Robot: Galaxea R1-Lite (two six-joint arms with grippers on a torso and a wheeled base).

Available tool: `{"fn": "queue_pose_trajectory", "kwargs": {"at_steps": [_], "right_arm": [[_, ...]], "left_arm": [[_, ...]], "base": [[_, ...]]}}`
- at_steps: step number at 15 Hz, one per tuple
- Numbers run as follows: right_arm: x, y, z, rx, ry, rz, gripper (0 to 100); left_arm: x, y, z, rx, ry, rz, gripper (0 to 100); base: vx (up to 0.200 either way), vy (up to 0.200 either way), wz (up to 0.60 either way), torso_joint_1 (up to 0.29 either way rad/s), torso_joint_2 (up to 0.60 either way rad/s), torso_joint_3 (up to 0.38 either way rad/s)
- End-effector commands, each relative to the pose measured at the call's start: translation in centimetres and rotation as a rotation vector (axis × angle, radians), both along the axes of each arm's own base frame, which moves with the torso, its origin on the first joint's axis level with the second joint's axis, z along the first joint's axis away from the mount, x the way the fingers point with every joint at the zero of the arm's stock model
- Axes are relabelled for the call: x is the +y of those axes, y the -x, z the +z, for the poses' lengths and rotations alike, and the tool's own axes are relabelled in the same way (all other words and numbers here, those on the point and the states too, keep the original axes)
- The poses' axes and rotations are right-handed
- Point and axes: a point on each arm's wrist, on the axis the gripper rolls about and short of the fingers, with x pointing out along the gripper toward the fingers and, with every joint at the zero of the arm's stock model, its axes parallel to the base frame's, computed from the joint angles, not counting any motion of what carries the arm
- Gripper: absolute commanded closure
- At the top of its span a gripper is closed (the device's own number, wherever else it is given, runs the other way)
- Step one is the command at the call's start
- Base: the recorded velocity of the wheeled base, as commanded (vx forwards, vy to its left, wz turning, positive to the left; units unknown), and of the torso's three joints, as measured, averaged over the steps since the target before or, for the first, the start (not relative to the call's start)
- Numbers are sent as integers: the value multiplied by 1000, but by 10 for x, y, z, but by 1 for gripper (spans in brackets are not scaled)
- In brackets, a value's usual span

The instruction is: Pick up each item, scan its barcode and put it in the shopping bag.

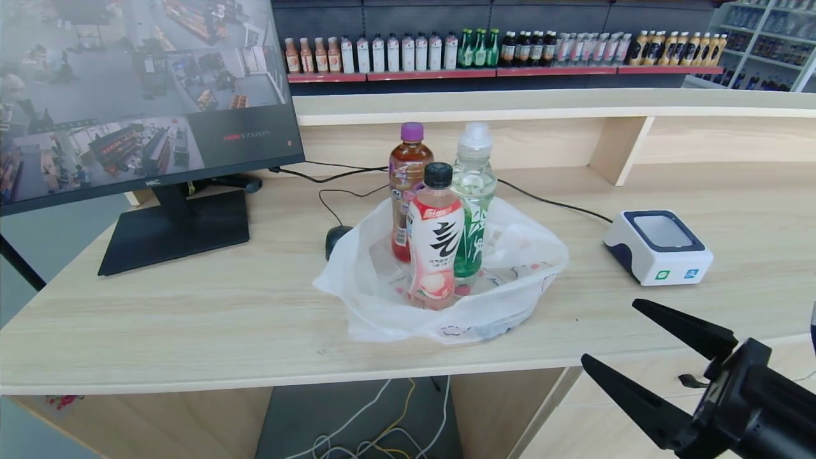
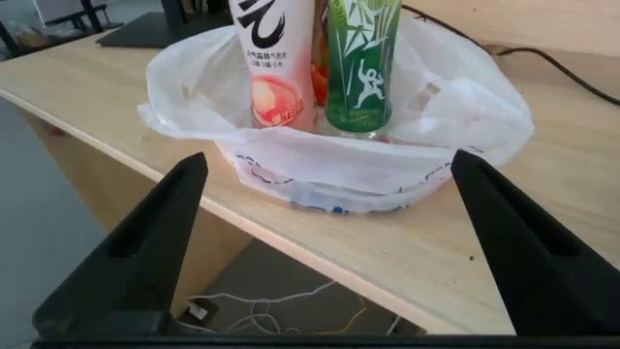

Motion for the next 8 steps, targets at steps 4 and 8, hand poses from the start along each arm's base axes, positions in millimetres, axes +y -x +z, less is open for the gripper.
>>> {"fn": "queue_pose_trajectory", "kwargs": {"at_steps": [4,8], "right_arm": [[-67,94,-32,155,90,-9,0],[-90,128,-71,203,139,-52,0]], "left_arm": [[0,0,0,0,2,-1,0],[0,0,0,0,2,-1,0]], "base": [[0,0,0,0,0,0],[0,0,0,0,0,0]]}}
